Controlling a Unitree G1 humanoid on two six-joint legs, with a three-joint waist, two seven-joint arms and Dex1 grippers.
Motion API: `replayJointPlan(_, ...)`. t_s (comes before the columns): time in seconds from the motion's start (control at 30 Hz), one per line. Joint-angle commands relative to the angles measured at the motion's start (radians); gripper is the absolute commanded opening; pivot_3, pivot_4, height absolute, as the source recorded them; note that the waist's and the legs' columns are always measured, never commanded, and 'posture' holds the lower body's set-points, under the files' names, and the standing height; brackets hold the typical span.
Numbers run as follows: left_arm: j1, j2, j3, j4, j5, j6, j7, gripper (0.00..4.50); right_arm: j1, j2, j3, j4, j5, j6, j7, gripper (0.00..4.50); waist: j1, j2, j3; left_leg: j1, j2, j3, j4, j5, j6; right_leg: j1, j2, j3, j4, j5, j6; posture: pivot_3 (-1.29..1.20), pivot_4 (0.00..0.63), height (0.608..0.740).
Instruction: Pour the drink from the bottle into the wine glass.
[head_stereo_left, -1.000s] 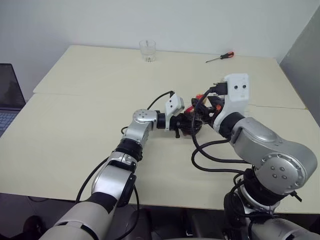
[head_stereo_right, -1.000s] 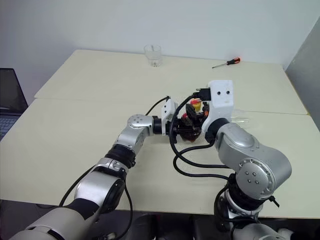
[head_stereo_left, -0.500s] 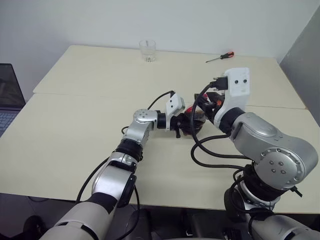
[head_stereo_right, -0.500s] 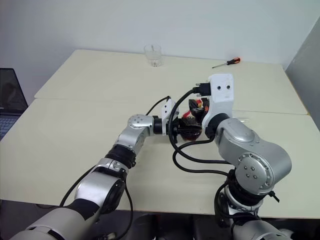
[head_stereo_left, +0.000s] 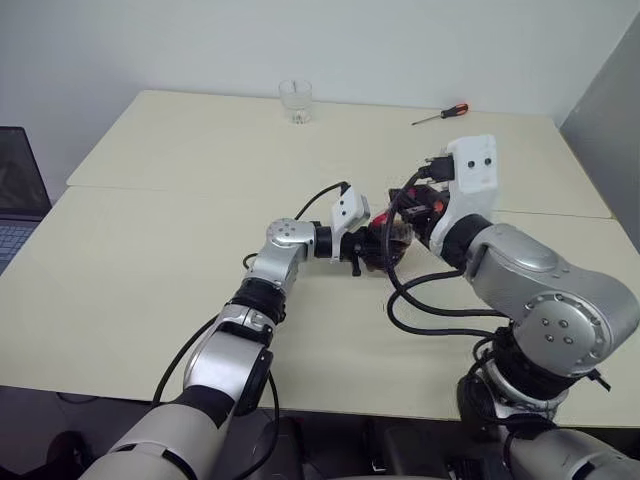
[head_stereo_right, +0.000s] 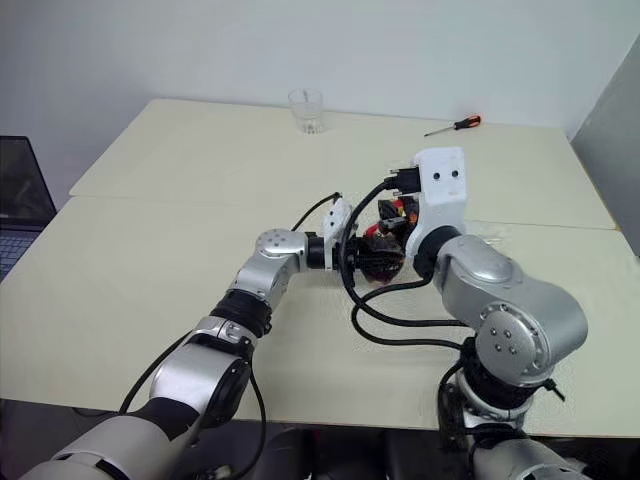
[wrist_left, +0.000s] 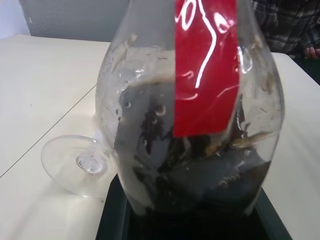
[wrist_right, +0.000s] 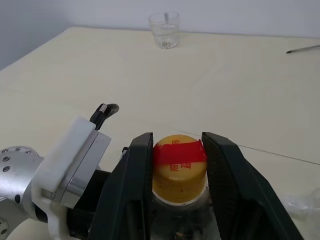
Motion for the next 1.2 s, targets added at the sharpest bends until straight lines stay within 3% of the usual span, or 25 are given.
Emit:
replayJointPlan(0.03,-0.013,-0.004,0.009,-0.069,-0.025,0.003,-0.014,0.86,0.025,-0.156,0.021,0.082,0.079,-0.182,0.261,1.18,0.0,0.0,0.0,0.0,0.0,0.0,0.0,0.0,0.0,0.0,0.0,0.0,0.0,0.0,0.0,0.0,0.15,0.74)
replayJointPlan(0.17,-0.006,0.004,0.008,-0.099,-0.028,0.02,-0.024,0.85,-0.007,-0.356,0.075,0.338,0.086,-0.49,0.612,1.18,-0.001,0.0,0.0,0.0,-0.001,0.0,0.0,0.0,0.001,0.001,0.0,0.0,-0.002,0.0,0.0,0.0,0.15,0.74)
replayJointPlan(0.4,0.053,0.032,0.01,-0.234,-0.043,0.091,-0.012,0.85,-0.148,-0.475,0.245,0.764,0.039,-0.877,1.146,1.18,-0.008,0.002,0.001,0.001,0.0,-0.001,-0.001,0.0,0.001,0.001,0.002,0.001,-0.002,0.0,0.0,0.0,0.15,0.74)
replayJointPlan(0.63,0.124,0.066,0.023,-0.363,-0.055,0.172,0.037,0.84,-0.301,-0.432,0.336,1.086,-0.066,-1.101,1.38,1.18,-0.002,0.004,0.003,0.001,0.0,0.001,0.0,0.0,0.001,0.001,0.002,0.001,-0.003,0.0,0.0,0.0,0.15,0.74)
replayJointPlan(0.87,0.15,0.082,0.016,-0.408,-0.056,0.198,0.046,0.82,-0.303,-0.443,0.346,1.084,-0.091,-1.091,1.42,1.18,0.006,0.004,0.003,0.001,0.001,0.002,0.001,0.0,0.0,0.001,0.001,0.001,-0.002,0.0,0.0,0.0,0.15,0.74)
replayJointPlan(1.17,0.089,0.047,0.002,-0.308,-0.047,0.152,0.021,0.81,-0.236,-0.524,0.224,0.788,0.022,-0.895,1.315,4.31,0.007,0.005,0.003,0.0,0.0,0.002,0.008,0.0,0.0,0.001,0.0,0.001,0.004,0.0,0.0,0.0,0.15,0.74)
replayJointPlan(1.2,0.085,0.044,0.001,-0.299,-0.047,0.147,0.019,0.81,-0.23,-0.528,0.207,0.764,0.033,-0.881,1.293,4.5,0.007,0.005,0.003,0.001,0.0,0.002,0.009,0.0,0.0,0.001,0.0,0.001,0.006,0.0,0.0,0.0,0.15,0.74)
